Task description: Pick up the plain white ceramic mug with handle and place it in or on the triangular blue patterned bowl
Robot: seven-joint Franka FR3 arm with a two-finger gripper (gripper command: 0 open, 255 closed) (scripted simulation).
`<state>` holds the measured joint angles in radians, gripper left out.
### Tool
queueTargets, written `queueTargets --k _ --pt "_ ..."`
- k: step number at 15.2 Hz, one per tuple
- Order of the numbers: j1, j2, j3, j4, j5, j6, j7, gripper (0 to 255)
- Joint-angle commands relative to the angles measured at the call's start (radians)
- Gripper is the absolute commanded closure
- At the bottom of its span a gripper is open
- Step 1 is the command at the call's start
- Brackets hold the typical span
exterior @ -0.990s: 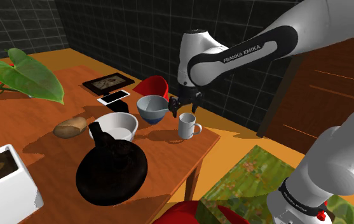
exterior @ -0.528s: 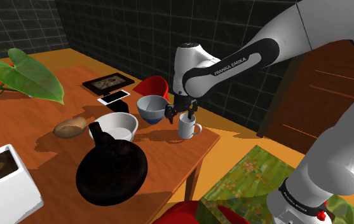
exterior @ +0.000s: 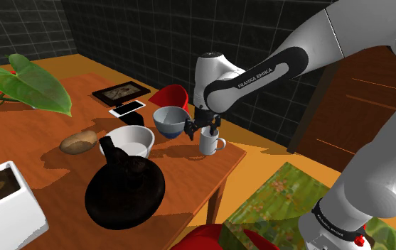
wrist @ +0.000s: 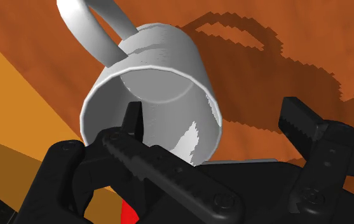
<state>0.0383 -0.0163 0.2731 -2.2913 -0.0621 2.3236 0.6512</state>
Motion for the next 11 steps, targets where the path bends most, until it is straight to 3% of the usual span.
queueTargets --k 1,2,11 --pt "0.0 0.0 0.0 0.0 0.0 0.0 0.0 0" --pt "0.0 0.0 0.0 0.0 0.0 0.0 0.0 255" --pt "0.0 0.0 0.0 0.0 0.0 0.0 0.0 255"
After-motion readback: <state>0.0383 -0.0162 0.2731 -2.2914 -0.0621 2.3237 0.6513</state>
